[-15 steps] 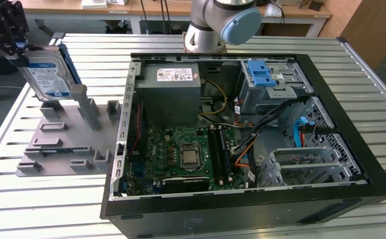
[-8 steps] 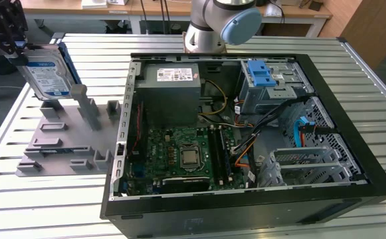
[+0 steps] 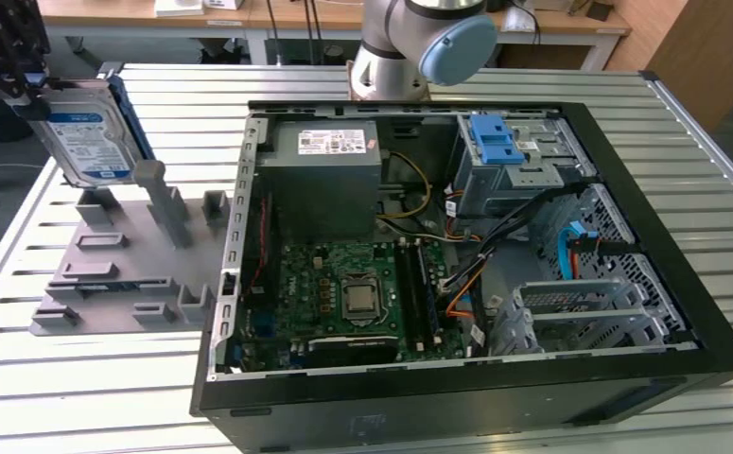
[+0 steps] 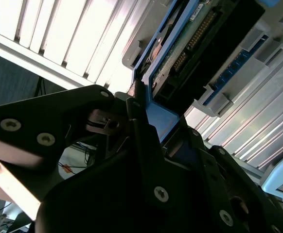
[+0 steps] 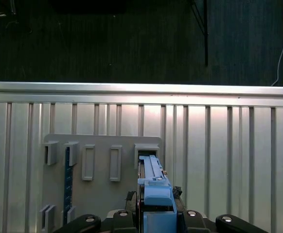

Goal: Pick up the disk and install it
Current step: 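Pick up the disk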

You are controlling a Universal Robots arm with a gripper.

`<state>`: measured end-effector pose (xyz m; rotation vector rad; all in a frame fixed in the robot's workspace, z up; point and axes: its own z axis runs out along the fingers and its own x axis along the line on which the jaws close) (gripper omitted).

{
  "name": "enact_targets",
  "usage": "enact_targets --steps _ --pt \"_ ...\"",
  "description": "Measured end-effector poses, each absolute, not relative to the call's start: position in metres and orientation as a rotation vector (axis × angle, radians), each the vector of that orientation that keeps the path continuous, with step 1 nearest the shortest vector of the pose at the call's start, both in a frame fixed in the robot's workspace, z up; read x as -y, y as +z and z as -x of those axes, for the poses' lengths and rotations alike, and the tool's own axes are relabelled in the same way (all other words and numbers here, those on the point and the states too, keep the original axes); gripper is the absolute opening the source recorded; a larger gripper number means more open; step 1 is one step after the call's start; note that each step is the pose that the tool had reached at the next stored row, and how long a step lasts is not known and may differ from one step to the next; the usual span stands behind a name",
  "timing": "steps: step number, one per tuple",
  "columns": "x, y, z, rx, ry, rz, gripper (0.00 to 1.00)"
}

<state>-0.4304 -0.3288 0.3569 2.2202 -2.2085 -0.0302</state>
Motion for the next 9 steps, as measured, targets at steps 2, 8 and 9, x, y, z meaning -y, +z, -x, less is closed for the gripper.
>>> enact_targets --steps 2,8,9 --pt "0.3289 0.3582 0.4304 2.209 -0.03 -2.22 0.36" --pt "0.3288 0.3624 0.4304 2.209 -0.031 -2.22 0.36" --pt "0.3288 0.3631 0.4304 2.209 -0.031 -2.221 0.36"
